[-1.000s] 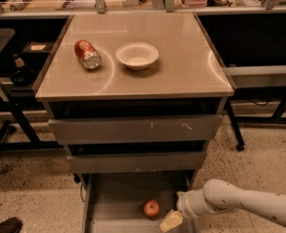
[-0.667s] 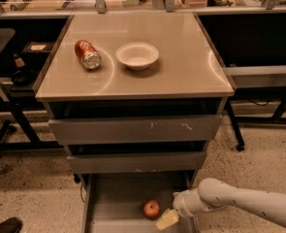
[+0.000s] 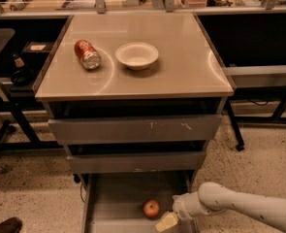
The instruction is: Pick apple from bottom drawer and place on counter
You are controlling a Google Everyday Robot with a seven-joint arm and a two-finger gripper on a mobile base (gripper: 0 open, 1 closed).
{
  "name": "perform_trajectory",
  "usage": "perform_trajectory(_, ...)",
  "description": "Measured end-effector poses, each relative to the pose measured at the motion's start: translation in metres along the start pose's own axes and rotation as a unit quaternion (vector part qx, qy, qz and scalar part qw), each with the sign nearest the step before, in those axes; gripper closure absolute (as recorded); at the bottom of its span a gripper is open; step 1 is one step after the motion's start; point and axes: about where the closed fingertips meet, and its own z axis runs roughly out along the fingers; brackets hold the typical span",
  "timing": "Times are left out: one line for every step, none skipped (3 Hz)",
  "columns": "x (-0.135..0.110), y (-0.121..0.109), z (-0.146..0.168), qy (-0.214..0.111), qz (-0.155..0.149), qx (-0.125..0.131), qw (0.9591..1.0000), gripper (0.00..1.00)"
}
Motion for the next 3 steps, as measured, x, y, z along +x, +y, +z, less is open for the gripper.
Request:
perform_trajectory(0.006, -0.015, 0.023, -0.021, -0.011, 0.013, 0.9996, 0.0)
perform_trajectory(0.007, -0.027, 0.042, -0.043, -0.024, 0.02, 0.9986, 0.0)
perform_trajectory(0.006, -0.038, 0.056, -0.056, -0.032, 0.023, 0.9977, 0.0)
